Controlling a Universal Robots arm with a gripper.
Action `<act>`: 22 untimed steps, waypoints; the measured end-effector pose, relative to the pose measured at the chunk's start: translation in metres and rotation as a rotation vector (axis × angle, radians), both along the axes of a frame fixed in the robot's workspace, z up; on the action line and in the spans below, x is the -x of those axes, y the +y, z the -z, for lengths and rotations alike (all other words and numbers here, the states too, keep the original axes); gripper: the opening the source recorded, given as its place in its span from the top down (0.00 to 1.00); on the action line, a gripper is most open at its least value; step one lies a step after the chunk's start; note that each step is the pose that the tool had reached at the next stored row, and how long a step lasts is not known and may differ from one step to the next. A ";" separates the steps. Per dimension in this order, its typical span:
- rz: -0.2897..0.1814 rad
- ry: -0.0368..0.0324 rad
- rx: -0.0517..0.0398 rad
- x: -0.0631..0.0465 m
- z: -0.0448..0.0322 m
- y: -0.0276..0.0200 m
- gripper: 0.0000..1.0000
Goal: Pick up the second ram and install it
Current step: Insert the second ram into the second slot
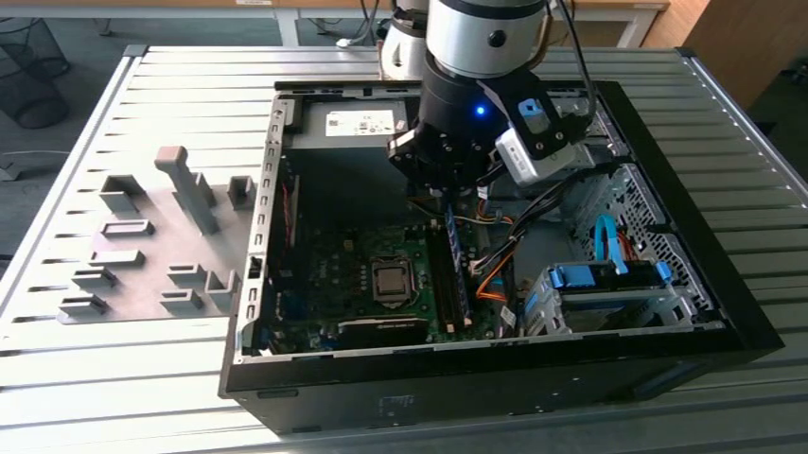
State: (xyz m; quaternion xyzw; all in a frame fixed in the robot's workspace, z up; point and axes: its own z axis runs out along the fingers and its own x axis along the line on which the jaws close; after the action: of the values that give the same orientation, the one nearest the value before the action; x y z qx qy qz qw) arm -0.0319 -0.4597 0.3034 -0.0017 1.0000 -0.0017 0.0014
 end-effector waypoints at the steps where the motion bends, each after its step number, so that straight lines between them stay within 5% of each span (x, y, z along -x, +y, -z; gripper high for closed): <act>1: 0.000 0.0000 0.0000 0.000 0.0001 0.0000 0.86; 5: 0.000 -0.0001 -0.0003 -0.001 0.0016 0.0000 0.86; 15: 0.022 0.0000 0.0000 -0.002 0.0194 -0.0001 0.86; 22: 0.030 -0.0001 -0.0001 -0.002 0.0294 -0.0059 0.86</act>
State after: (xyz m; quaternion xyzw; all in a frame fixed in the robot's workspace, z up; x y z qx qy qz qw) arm -0.0303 -0.4655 0.2741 0.0133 0.9999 -0.0017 0.0014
